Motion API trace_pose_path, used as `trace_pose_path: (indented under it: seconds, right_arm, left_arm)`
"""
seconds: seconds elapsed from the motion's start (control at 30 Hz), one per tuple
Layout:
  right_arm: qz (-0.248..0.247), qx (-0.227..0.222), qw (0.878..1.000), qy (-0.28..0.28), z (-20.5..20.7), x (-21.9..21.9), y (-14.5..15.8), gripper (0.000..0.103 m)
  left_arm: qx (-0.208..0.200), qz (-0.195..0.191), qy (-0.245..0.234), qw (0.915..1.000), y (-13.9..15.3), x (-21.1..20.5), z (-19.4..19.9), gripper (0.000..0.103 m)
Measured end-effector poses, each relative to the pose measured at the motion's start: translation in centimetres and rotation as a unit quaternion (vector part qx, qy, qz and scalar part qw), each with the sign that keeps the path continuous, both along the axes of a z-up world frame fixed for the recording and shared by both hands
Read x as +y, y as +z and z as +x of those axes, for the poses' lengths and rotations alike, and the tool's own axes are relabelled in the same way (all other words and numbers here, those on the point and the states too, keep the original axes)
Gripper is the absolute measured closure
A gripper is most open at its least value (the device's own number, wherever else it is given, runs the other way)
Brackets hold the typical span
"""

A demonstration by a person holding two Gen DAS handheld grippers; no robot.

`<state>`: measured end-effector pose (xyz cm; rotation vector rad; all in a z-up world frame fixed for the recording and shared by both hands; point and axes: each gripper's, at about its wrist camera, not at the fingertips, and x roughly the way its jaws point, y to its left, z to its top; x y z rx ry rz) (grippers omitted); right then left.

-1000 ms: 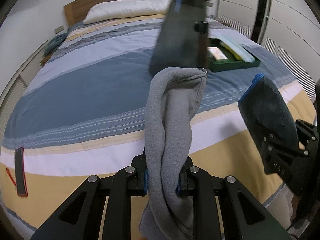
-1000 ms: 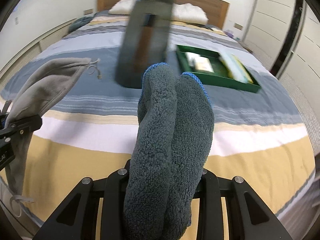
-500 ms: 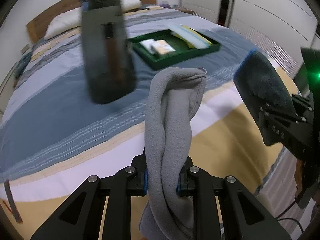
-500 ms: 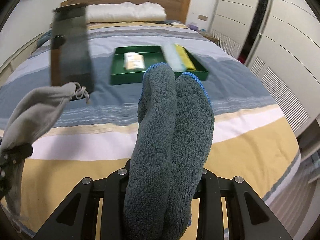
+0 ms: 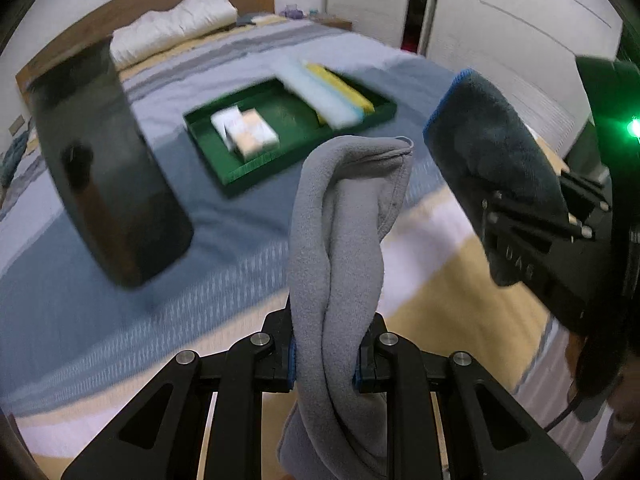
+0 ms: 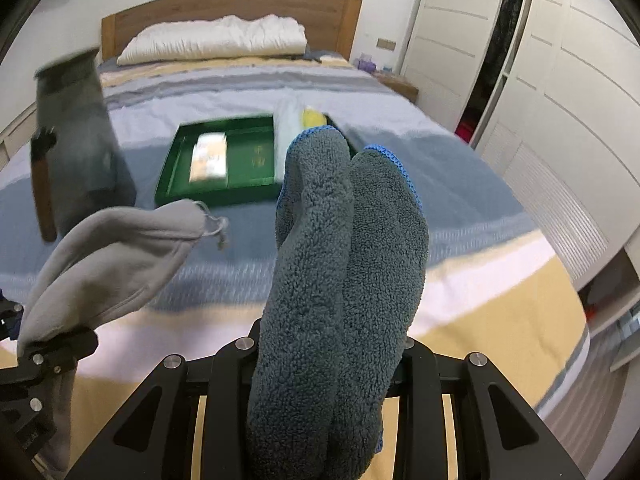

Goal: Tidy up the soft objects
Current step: 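Carry the grey sock and green mitt over the green tray with both tools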

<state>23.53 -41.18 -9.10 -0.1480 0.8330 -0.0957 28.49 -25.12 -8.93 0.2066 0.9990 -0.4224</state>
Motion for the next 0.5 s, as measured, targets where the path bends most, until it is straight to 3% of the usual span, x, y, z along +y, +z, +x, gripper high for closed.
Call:
trace_pose_path:
  seconds: [0.27, 0.5]
  right_arm:
    - [-0.01, -0.038, 0.999, 0.026, 5.9, -0.3, 1.6, 0.073]
    - [-0.024, -0.056, 0.997, 0.044, 12.6, -0.1, 2.0, 0.073]
  left_arm:
    - [-0.036, -0.035, 0.076, 0.9958, 2.6, -1.1, 8.2, 0.087]
    - [-0.041, -0.062, 0.119, 0.9901, 2.7, -1.1, 15.1, 0.087]
